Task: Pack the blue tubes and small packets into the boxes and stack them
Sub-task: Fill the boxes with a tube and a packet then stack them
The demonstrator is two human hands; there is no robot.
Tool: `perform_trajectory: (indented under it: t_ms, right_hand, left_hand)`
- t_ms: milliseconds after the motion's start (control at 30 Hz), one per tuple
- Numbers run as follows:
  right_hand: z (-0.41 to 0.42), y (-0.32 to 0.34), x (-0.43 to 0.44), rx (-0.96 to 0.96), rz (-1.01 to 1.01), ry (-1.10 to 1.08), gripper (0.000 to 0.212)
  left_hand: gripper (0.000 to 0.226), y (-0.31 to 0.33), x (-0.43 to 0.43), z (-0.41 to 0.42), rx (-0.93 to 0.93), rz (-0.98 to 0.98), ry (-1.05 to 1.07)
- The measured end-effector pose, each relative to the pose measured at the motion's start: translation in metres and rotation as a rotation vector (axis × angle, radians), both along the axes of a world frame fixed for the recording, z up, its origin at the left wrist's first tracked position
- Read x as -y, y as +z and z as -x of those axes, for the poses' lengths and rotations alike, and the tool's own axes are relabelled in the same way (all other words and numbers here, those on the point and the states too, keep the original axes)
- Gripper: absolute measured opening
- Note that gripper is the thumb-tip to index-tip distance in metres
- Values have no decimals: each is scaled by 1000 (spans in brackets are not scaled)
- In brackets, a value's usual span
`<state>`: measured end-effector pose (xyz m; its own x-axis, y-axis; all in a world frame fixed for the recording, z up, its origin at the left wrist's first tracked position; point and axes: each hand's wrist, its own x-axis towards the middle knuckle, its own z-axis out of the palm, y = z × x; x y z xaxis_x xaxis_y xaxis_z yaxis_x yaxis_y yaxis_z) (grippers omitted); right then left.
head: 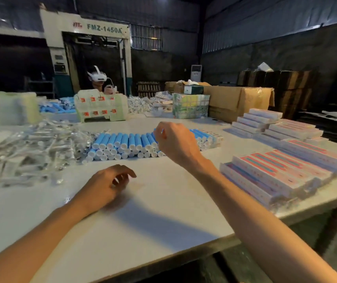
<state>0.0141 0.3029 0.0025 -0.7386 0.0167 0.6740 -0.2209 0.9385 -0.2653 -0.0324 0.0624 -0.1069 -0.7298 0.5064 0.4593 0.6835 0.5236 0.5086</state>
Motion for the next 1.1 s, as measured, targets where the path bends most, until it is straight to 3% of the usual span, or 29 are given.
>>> perform_trajectory:
  t_ms: [233,567,667,933,1100]
  right_hand:
    - [44,-60,103,72,238,249,21]
    - [84,-113,100,249,541,325,19]
    - [86,-115,99,264,609,400,22]
    - [91,-119,100,265,602,487,23]
    - [86,-116,102,262,582,500,22]
  left_hand:
    - [33,11,12,0,-72,86,328]
    - [22,35,45,5,-102,275,592]
    - [11,58,85,8,4,389,735]
    - [58,90,232,-35,-46,597,1402]
    - [54,95,283,-59,50,755,1585]
